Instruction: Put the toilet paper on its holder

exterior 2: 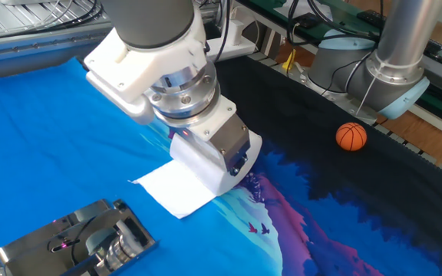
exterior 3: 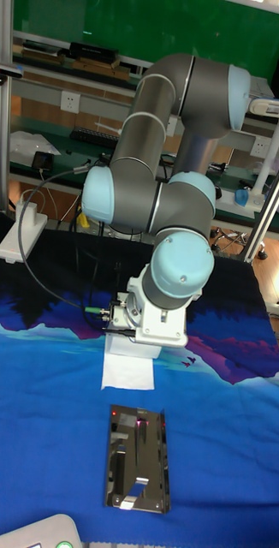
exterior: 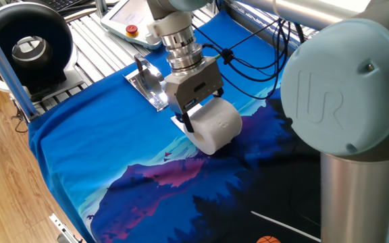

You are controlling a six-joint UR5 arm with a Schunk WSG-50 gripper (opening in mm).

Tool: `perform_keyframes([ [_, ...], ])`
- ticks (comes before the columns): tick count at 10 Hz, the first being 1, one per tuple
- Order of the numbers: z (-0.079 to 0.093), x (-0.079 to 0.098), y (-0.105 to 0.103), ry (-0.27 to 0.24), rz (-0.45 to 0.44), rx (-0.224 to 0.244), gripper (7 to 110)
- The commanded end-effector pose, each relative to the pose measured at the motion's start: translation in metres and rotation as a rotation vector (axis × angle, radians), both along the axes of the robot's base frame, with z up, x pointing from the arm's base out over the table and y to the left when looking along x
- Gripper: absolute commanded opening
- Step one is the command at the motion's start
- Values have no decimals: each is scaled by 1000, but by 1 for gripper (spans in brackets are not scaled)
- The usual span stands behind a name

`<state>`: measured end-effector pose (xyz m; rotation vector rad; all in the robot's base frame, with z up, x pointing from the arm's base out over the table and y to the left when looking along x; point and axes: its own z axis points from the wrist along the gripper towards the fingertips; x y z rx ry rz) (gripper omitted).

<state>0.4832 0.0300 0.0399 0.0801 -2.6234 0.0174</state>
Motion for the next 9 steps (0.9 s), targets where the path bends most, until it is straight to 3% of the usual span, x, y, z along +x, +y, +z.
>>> perform_keyframes([
  [1,-5,-1,-1,-18,6,18,110],
  [3,-6,-1,-1,-21,1,12,110],
  [4,-4,-2,-1,-17,-6,7,88],
  [8,17,4,7,-3,-44,-8,88],
  [9,21,5,5,2,-48,-15,44],
])
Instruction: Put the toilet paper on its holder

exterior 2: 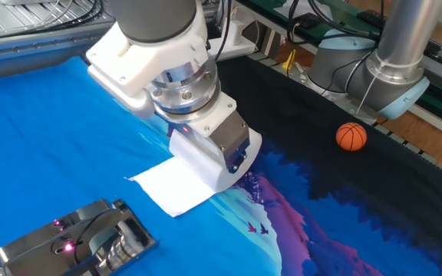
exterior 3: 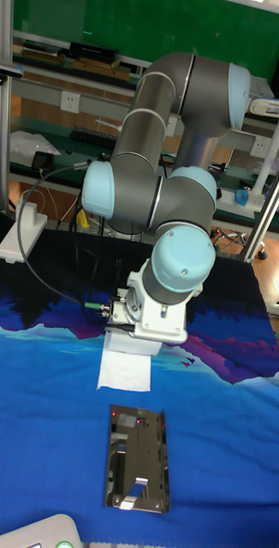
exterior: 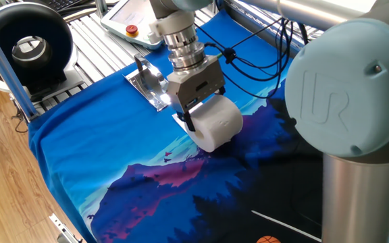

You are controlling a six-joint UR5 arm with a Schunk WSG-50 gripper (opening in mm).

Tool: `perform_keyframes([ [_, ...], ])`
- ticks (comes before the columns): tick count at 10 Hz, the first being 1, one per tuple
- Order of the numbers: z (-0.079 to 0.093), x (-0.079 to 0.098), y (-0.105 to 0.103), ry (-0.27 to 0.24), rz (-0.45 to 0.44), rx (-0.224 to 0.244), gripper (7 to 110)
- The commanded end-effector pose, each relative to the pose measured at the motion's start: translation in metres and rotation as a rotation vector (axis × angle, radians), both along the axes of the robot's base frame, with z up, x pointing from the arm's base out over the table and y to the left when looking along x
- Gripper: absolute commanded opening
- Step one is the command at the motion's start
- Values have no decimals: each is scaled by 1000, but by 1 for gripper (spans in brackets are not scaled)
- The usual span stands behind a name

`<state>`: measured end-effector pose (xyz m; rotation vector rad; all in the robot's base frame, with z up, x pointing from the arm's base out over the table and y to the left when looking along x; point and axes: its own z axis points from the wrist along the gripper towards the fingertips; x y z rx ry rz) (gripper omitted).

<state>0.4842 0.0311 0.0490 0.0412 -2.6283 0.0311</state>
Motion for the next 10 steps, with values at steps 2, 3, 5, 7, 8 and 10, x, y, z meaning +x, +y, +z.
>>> perform_keyframes([
  [2,20,3,-3,6,-18,-13,44],
  [3,27,3,-5,0,-23,-13,44],
  [5,45,9,-12,-12,-20,13,22],
  [7,52,26,-28,-47,-34,41,22],
  [8,48,36,-29,-73,-60,56,22],
  [10,42,50,-32,-108,-90,49,22],
])
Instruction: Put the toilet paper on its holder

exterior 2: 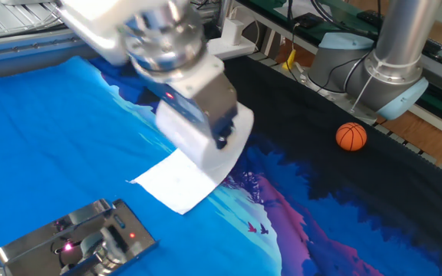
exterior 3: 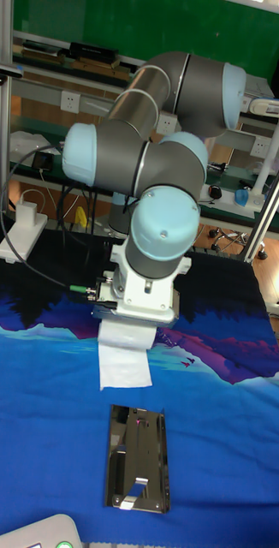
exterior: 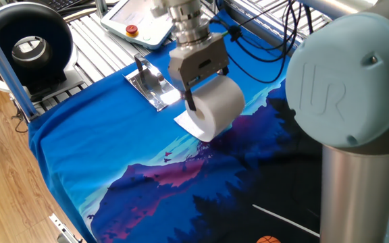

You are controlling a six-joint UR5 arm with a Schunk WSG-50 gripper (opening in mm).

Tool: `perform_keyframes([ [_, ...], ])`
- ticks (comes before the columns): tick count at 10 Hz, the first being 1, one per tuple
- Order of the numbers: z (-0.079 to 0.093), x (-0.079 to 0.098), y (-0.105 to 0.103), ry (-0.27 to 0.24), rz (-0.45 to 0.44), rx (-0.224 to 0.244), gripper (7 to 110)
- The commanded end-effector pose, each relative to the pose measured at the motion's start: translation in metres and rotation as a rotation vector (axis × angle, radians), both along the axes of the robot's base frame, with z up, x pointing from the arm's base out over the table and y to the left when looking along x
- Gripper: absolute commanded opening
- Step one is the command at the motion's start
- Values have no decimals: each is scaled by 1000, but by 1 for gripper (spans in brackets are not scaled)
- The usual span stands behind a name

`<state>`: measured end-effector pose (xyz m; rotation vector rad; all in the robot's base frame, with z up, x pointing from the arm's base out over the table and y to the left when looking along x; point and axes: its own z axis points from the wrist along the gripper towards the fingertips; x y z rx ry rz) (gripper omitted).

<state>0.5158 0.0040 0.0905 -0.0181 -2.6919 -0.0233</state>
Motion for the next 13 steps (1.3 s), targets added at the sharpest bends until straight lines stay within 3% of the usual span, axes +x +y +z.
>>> perform_keyframes([
  [1,3,22,-4,-54,-43,17,22],
  [5,8,43,22,-118,-41,45,22],
  [7,15,39,20,-118,49,51,22],
  [8,19,37,16,-115,78,25,22],
  [9,21,36,10,-111,55,-20,7],
  [13,21,39,11,-127,57,-13,7],
])
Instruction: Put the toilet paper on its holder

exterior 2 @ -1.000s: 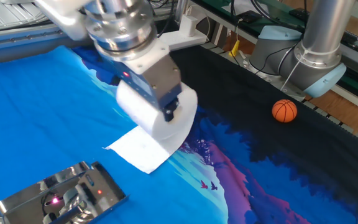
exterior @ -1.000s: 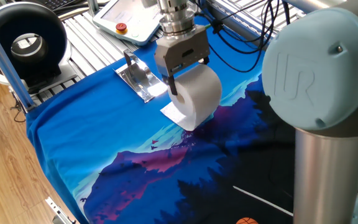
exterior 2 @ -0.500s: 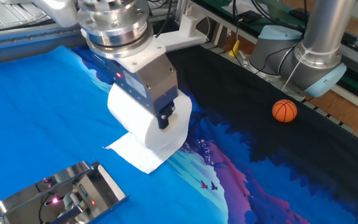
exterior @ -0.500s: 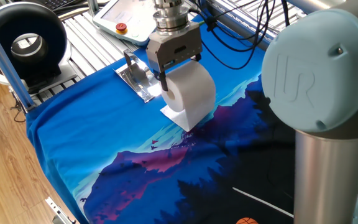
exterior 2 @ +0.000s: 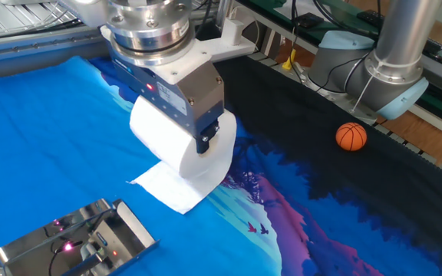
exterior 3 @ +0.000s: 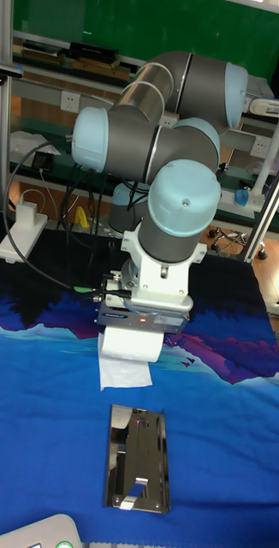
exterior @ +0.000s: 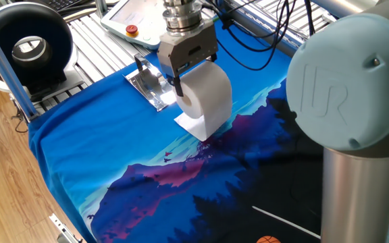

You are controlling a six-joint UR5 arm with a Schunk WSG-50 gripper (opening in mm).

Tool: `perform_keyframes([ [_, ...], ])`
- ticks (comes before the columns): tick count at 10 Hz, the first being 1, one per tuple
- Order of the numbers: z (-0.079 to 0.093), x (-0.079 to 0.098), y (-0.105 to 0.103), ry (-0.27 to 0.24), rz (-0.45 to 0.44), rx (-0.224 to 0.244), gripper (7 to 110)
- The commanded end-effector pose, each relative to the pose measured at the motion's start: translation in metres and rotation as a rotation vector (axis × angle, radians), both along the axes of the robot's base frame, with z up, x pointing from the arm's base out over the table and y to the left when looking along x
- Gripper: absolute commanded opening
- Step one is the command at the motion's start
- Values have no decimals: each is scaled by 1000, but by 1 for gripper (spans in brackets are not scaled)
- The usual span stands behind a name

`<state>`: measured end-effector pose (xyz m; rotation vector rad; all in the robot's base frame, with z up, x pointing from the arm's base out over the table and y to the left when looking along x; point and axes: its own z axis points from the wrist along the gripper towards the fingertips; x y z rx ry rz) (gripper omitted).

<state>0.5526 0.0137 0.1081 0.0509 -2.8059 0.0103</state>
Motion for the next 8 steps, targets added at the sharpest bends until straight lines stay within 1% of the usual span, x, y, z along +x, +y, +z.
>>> perform_keyframes([
  [1,3,3,1,-12,1,0,7],
  [3,3,3,0,-15,-6,-4,7],
  [4,3,2,-2,-13,-24,-11,7],
  [5,0,10,3,-44,-92,-13,7],
  [6,0,11,10,-44,-198,-20,7],
  [7,0,11,10,-39,-287,-46,7],
  [8,0,9,-1,-41,-303,-92,7],
])
